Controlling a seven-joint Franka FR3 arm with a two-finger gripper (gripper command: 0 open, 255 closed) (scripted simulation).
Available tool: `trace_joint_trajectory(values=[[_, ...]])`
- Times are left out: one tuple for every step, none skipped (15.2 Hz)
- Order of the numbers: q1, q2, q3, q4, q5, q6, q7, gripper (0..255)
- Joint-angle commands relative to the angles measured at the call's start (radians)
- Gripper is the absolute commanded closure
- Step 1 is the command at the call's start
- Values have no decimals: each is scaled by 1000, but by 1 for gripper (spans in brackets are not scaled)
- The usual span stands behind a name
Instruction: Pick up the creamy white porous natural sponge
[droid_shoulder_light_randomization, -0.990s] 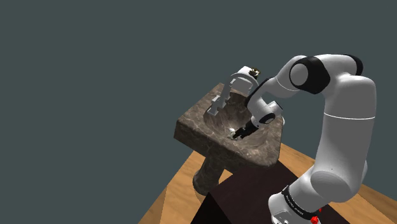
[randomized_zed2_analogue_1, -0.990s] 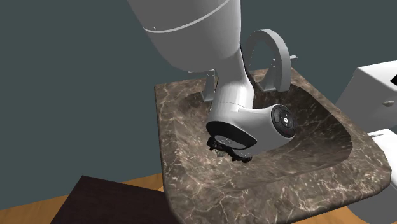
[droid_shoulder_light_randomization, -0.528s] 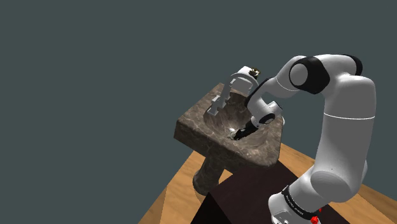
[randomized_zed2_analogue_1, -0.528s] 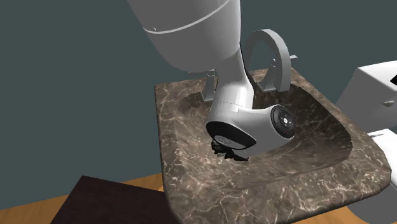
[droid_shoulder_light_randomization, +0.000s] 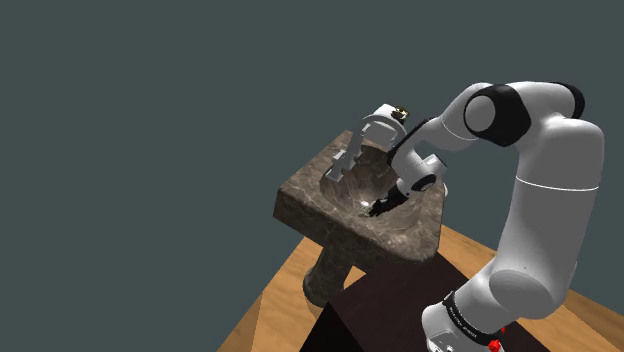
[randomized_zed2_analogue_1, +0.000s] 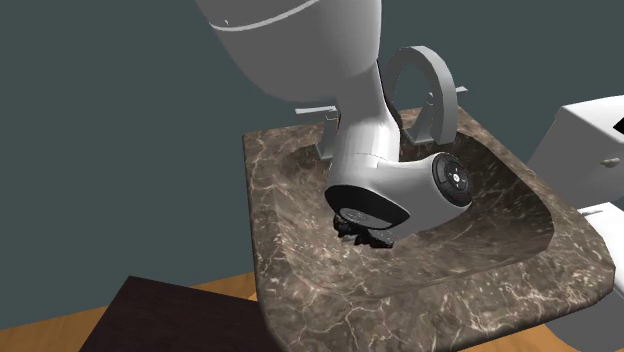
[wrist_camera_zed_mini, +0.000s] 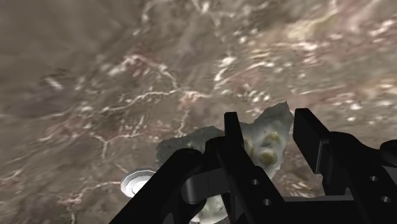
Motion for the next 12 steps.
trace_joint_trajectory(values=[[12,-32,-15,-17,-32,-1,27,255],[18,-48,-23,-23,-50,-2,43,255],[24,-64,-31,-30,-68,-3,58,255],[30,-80,-39,-37,-87,-4,74,255],[36,-96,-47,-43,-106,-5,90,255],[42,-112,-55,-49,-126,-7,107,255],[48,-128,-64,-55,-145,-8,124,255],[54,-144,-72,-61,-166,-9,141,255],[60,-161,-81,-67,-186,-11,158,255],[66,-177,-89,-72,-207,-12,176,255],[67,-180,-90,-73,-210,-13,179,255],[67,-180,-90,-73,-210,-13,179,255]])
